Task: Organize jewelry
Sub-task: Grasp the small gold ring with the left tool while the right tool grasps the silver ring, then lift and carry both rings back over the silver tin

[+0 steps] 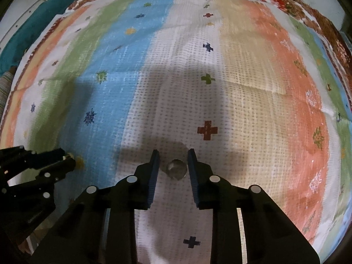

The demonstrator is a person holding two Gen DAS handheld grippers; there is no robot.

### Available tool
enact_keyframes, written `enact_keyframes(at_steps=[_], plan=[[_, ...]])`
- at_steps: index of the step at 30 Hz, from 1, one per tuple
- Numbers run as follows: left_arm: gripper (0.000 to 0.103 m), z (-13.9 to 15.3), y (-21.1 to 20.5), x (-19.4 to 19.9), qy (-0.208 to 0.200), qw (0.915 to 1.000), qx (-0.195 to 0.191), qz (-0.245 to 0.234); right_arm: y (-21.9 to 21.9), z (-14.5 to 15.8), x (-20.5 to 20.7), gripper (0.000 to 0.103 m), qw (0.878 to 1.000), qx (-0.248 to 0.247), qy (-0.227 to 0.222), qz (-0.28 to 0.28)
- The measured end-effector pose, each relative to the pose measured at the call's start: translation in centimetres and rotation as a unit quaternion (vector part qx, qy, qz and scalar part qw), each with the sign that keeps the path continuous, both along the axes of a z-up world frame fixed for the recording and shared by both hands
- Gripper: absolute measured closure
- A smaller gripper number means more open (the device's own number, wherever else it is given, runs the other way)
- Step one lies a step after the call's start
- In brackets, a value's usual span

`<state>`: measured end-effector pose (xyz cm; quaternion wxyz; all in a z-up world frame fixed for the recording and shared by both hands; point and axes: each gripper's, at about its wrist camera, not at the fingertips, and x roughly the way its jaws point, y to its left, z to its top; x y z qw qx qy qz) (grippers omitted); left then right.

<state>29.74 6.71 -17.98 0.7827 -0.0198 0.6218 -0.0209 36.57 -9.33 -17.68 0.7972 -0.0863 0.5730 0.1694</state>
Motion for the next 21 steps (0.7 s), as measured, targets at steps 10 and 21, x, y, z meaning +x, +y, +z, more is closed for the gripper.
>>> enact_keyframes(at_steps=[10,21], plan=[[0.087,-0.1,-0.6,-0.2,0.003,1.0,0.007,-0.001,0.0,-0.1,-0.3,0.084,1.0,-0.011,0.0,0.002],[0.093,0.9,0.3,-0.7,-0.001,1.0,0.007,0.003,-0.8,1.1,-0.7,0.084,1.0,0.006,-0.007,-0.013]])
